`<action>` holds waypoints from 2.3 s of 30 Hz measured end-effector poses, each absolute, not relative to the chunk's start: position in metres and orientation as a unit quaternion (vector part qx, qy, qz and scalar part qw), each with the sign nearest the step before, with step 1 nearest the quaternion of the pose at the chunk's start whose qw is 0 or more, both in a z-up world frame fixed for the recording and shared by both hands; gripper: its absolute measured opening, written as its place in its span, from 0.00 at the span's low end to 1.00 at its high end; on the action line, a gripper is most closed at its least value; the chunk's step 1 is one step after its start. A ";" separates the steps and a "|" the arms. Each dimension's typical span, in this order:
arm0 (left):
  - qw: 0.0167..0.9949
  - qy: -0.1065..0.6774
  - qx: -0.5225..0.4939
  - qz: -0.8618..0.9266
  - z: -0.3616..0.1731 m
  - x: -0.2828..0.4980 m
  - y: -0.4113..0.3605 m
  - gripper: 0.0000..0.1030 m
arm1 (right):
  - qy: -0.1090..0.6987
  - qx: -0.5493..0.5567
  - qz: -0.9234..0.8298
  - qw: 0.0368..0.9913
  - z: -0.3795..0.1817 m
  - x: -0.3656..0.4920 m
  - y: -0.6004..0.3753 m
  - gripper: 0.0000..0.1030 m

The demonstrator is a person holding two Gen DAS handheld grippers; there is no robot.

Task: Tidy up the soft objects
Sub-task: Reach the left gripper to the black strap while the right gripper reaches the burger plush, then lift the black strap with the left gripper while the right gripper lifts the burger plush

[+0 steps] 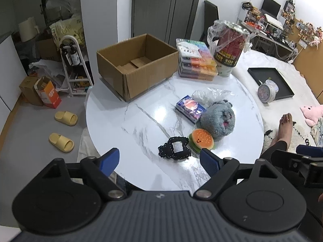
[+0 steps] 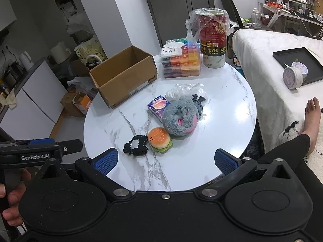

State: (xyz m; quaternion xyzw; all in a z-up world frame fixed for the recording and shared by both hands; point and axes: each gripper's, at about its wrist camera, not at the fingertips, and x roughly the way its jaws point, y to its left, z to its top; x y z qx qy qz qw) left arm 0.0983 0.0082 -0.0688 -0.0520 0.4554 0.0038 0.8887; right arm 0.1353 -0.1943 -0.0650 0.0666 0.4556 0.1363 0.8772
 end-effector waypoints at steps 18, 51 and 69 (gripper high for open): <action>0.876 0.480 -0.054 -0.009 -0.130 0.154 0.007 0.73 | 0.486 0.102 0.155 0.854 -0.116 0.171 -0.194 0.75; 0.859 0.507 -0.062 -0.025 -0.202 0.190 -0.013 0.55 | 0.530 0.138 0.153 0.823 -0.195 0.230 -0.173 0.59; 0.886 0.455 -0.084 0.014 -0.169 0.192 0.021 0.21 | 0.535 0.104 0.163 0.822 -0.208 0.242 -0.136 0.56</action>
